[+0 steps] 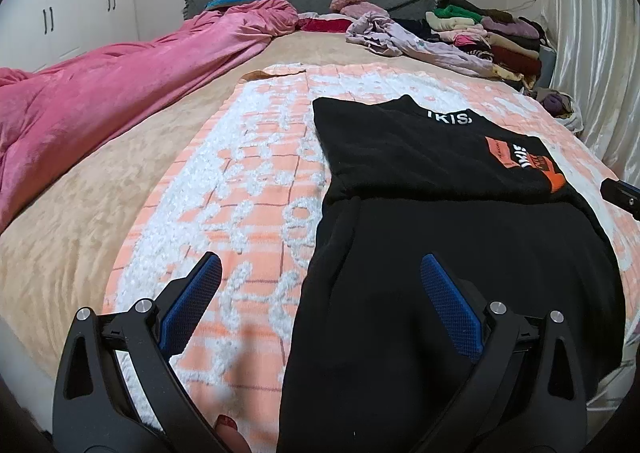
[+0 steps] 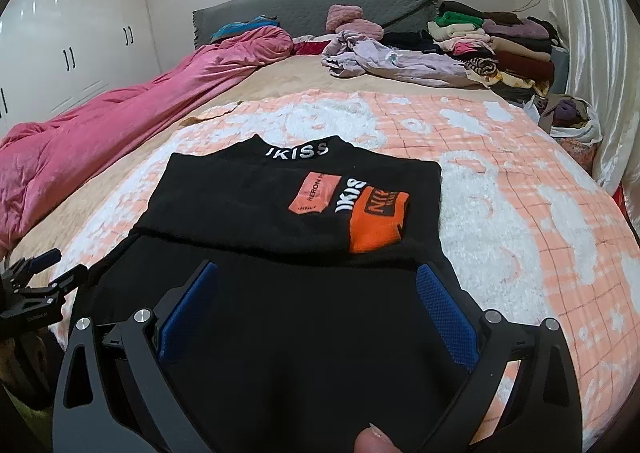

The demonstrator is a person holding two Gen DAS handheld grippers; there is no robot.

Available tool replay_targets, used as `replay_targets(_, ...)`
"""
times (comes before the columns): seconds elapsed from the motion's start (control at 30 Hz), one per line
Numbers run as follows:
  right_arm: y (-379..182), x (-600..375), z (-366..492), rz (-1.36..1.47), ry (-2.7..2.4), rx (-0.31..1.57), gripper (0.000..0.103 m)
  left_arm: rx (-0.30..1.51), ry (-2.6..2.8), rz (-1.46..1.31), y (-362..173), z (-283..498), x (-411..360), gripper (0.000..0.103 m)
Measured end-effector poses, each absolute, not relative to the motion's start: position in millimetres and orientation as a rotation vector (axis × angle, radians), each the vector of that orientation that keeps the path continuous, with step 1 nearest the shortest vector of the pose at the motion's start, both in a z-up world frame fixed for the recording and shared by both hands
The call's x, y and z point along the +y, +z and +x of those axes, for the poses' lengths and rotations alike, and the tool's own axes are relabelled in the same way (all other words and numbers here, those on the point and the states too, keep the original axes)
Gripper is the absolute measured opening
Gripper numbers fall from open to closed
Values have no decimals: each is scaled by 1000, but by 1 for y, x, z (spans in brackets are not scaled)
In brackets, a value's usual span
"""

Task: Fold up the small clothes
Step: 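Move both open grippers along the shirt body toward the hem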

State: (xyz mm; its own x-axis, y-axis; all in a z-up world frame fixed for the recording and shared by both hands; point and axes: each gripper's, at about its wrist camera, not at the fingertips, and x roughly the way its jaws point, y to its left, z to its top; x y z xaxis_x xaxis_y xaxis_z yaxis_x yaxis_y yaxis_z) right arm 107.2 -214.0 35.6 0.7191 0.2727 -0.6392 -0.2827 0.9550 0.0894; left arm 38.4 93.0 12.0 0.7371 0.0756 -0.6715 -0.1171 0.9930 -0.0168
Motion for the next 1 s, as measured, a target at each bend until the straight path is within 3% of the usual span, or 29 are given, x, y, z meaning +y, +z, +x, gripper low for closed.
replay_targets(1.0,8,-252,53,-43,290,802,98,807,111,-89,4,-4,103,93)
